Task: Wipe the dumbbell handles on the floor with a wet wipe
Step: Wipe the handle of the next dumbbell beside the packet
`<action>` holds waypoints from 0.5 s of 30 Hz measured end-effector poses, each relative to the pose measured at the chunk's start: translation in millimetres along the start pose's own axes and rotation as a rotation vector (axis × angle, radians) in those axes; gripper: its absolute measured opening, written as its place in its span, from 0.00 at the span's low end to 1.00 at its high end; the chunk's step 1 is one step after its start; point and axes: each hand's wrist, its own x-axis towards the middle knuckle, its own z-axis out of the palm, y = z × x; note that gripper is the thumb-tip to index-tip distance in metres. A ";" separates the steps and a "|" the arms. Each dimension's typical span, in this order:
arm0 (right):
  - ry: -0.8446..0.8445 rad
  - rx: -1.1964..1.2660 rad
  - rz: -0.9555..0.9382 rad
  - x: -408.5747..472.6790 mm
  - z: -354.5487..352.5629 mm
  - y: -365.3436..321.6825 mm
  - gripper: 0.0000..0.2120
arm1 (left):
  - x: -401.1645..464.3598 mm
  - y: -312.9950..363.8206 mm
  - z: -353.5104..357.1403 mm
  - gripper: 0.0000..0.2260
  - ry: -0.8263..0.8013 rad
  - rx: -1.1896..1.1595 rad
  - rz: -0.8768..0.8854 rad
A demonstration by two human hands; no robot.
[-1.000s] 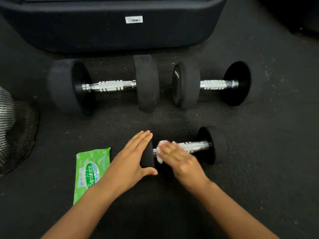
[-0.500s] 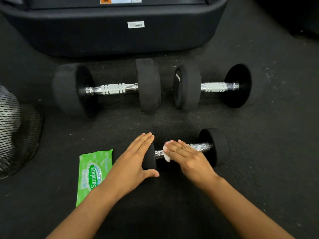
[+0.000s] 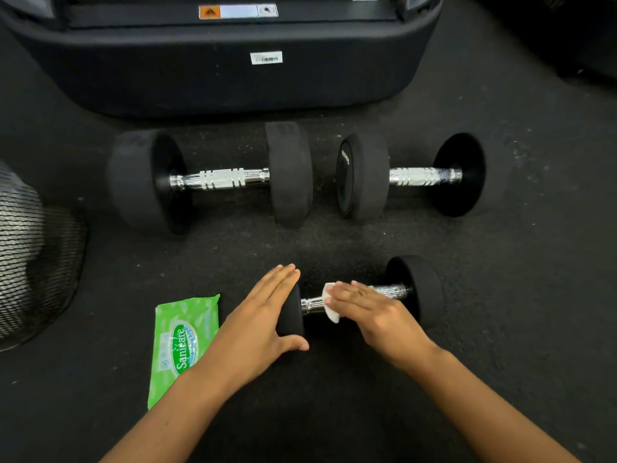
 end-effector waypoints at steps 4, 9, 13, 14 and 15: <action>0.041 0.027 0.115 17.2 10.1 -11.8 0.18 | 2.6 -0.7 -0.9 0.46 0.003 0.011 -0.013; 0.014 0.141 0.102 10.2 -7.1 -13.5 0.15 | 0.1 0.5 0.3 0.46 0.001 0.004 -0.013; 0.117 0.179 0.136 14.9 -28.1 -19.0 0.11 | 0.3 6.5 -5.9 0.45 0.013 -0.039 -0.012; 0.143 0.163 0.133 14.3 -30.1 -22.0 0.11 | 0.2 12.8 -8.9 0.44 0.034 -0.089 -0.009; 0.165 0.149 0.129 13.9 -32.2 -25.0 0.11 | -0.1 21.0 -12.0 0.42 0.069 -0.156 -0.009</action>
